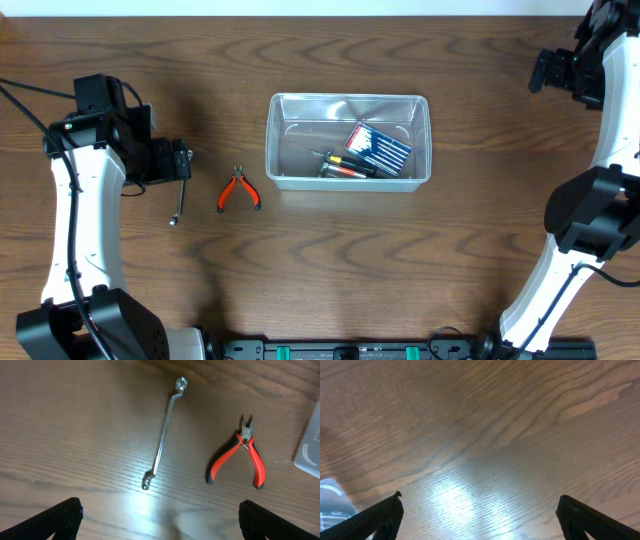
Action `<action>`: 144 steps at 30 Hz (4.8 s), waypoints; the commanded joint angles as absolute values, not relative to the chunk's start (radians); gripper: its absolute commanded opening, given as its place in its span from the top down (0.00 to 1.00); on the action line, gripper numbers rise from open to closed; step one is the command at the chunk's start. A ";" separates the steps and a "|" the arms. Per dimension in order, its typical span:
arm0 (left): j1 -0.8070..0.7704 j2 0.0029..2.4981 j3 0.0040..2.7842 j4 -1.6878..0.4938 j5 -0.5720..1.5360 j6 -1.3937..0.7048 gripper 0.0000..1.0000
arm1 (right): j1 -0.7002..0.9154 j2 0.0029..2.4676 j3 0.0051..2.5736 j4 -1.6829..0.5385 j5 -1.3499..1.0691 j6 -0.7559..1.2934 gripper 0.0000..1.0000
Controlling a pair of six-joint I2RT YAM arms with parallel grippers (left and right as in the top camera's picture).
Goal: Pack container
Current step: 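Raise the left arm and move its gripper over the silver wrench, then lower the left gripper and center it over the wrench shaft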
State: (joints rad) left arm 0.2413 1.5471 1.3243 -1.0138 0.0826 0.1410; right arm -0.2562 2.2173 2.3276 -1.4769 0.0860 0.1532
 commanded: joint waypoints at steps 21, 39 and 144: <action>0.247 1.802 1.412 -0.935 0.060 0.250 0.02 | -0.268 2.212 2.327 -1.477 0.094 0.163 0.01; 0.247 1.829 1.411 -0.915 0.071 0.250 0.02 | -0.268 2.212 2.327 -1.477 0.094 0.163 0.01; 0.246 2.022 1.395 -0.823 0.120 0.310 0.07 | -0.275 2.212 2.327 -1.477 0.094 0.163 0.01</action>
State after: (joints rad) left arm 0.2413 2.0201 1.3922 -0.8246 0.1097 0.2932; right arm -0.2710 2.2173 2.3276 -1.4765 0.0856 0.1532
